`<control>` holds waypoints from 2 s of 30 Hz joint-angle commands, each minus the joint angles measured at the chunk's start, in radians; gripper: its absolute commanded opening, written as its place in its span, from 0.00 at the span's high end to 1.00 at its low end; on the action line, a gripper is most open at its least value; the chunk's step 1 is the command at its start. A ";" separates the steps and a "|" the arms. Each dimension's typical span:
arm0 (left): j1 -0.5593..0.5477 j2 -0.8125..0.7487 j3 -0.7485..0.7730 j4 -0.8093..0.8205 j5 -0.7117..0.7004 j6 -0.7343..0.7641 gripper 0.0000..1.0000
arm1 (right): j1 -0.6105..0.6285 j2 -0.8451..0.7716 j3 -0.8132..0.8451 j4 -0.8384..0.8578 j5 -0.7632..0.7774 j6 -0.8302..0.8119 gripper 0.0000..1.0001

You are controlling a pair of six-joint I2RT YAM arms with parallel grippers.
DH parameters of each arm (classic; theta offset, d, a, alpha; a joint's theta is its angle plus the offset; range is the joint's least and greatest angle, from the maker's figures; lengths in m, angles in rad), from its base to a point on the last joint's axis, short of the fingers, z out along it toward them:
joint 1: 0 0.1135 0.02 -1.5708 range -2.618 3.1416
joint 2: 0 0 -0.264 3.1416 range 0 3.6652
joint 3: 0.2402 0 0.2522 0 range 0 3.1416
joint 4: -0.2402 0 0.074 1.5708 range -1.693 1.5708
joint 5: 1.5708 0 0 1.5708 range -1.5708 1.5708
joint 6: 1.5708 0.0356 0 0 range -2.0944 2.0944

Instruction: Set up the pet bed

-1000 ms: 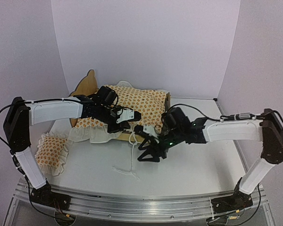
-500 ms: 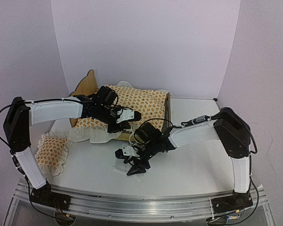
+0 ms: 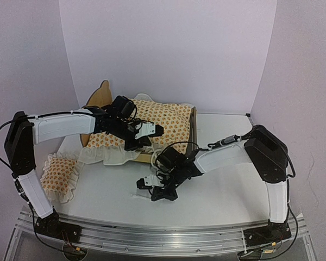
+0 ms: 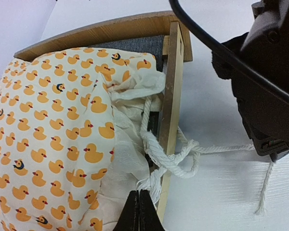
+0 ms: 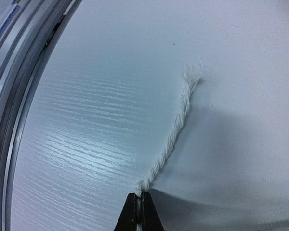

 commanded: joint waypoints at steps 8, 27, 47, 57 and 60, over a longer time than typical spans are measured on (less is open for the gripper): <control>-0.031 0.010 0.141 -0.049 0.083 0.011 1.00 | -0.111 -0.588 -0.208 -0.050 0.129 0.570 1.00; -0.269 -0.033 -0.207 -0.001 0.141 0.253 1.00 | -0.547 -0.623 -0.010 -0.030 0.147 1.047 1.00; -0.279 0.134 -0.408 0.041 0.029 0.458 1.00 | -0.620 -0.652 0.026 -0.066 0.261 1.147 1.00; -0.280 0.176 -0.237 -0.019 0.100 0.369 0.89 | -0.605 -0.785 -0.332 -0.399 0.252 1.341 1.00; -0.270 0.147 -0.199 -0.071 0.112 0.366 0.57 | -0.605 -0.722 -0.378 -0.487 0.237 1.380 0.72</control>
